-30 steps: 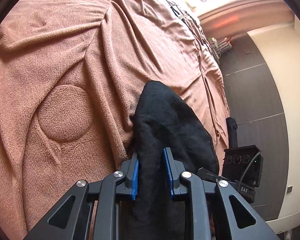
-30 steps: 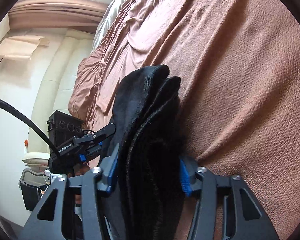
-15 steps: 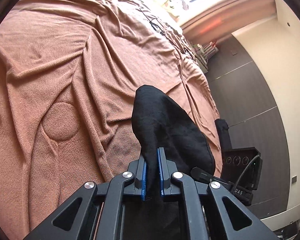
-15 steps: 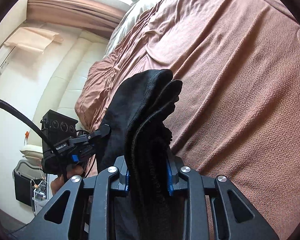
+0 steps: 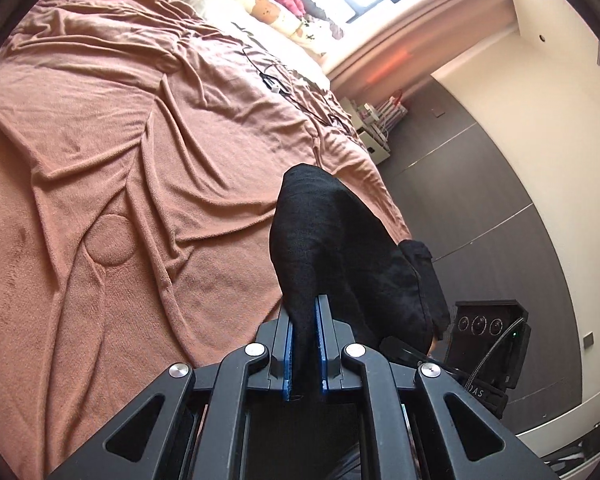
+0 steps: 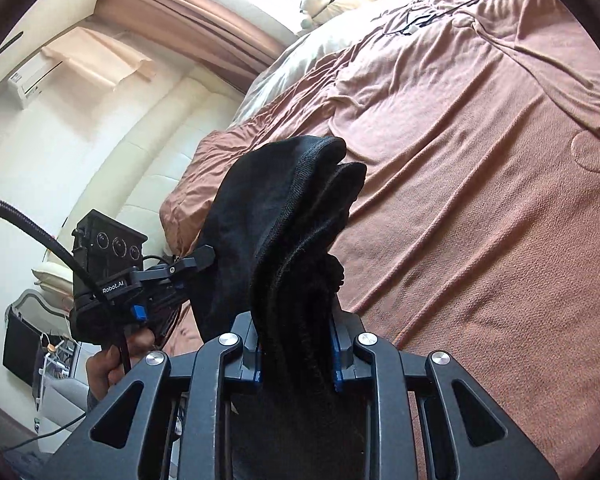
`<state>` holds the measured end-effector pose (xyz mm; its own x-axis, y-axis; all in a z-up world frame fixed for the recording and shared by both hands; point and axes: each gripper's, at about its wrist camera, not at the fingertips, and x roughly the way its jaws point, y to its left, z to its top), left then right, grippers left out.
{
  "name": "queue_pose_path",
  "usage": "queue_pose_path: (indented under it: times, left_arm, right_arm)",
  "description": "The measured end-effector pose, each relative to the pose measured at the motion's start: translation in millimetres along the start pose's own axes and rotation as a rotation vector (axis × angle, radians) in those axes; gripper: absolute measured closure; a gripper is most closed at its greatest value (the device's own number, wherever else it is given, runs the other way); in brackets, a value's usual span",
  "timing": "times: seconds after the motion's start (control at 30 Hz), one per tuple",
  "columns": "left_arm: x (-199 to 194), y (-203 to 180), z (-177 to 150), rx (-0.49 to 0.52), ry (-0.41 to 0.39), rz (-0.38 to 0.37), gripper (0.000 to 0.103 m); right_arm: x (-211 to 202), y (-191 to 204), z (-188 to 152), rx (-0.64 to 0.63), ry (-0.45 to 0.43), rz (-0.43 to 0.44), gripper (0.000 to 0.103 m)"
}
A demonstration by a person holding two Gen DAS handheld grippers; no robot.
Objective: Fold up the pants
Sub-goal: 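Lift the folded pants bundle off the bed with both grippers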
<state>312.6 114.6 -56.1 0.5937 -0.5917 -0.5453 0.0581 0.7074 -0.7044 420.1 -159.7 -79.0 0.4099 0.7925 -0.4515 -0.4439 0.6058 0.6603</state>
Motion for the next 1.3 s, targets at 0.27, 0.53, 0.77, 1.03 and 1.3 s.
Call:
queue_pose_path:
  times: [0.27,0.53,0.77,1.03,1.3]
  left_arm:
    - [-23,-31,-19,0.020,-0.039,-0.015,0.094]
    - [-43,-68,-37,0.054,-0.080,-0.052,0.094]
    - [-55,-102,-49,0.080,-0.108,-0.081,0.095]
    - [-61,-143,-66,0.119,-0.116,-0.124,0.095]
    - [-51,-196,-82,0.176,-0.102,-0.194,0.095]
  right_arm:
    - [-27,20,-14,-0.073,-0.048,-0.020,0.082]
    - [-69,39,-26,-0.145,-0.103,-0.044,0.083]
    - [-106,54,-38,-0.185,-0.147,-0.075,0.083]
    - [-155,67,-53,-0.222,-0.195,-0.111,0.083]
    - [-214,72,-65,-0.251,-0.245,-0.171,0.083]
